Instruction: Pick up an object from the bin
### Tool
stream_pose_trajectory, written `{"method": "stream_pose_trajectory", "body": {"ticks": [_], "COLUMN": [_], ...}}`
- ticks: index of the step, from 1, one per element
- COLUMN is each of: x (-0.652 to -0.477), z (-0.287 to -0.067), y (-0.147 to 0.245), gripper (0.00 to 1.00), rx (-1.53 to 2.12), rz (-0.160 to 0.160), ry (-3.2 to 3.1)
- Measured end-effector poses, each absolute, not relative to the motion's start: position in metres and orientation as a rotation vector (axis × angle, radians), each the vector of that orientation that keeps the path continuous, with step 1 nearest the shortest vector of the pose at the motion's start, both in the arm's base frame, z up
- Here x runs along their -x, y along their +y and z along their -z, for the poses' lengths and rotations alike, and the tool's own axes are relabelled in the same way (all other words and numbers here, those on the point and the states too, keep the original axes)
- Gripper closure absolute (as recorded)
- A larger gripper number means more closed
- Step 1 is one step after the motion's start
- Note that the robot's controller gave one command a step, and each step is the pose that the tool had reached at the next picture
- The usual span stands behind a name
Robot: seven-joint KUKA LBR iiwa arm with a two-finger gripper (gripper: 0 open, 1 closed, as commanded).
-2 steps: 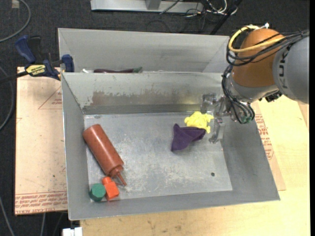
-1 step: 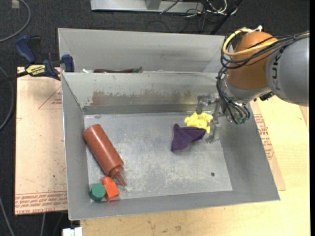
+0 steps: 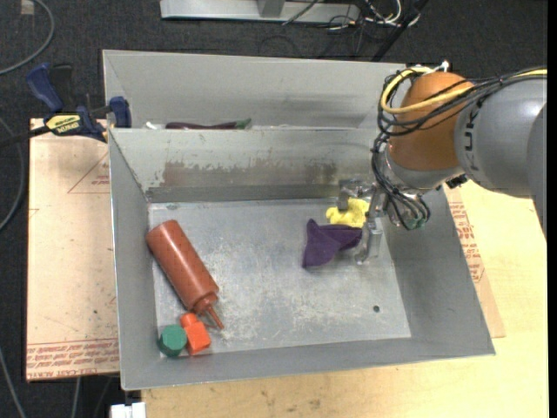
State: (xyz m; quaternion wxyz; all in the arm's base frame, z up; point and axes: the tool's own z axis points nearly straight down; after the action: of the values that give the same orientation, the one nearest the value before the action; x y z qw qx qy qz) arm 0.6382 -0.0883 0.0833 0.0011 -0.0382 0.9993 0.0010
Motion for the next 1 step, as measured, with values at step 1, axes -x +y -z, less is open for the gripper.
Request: {"method": "stream_pose_trajectory", "body": {"ticks": [1], "x": [-0.6471], "z": [-0.0733], "y": [-0.0762], "gripper": [0.0], "rx": [0.111], "rz": [0.002], "ry": [3.129]}}
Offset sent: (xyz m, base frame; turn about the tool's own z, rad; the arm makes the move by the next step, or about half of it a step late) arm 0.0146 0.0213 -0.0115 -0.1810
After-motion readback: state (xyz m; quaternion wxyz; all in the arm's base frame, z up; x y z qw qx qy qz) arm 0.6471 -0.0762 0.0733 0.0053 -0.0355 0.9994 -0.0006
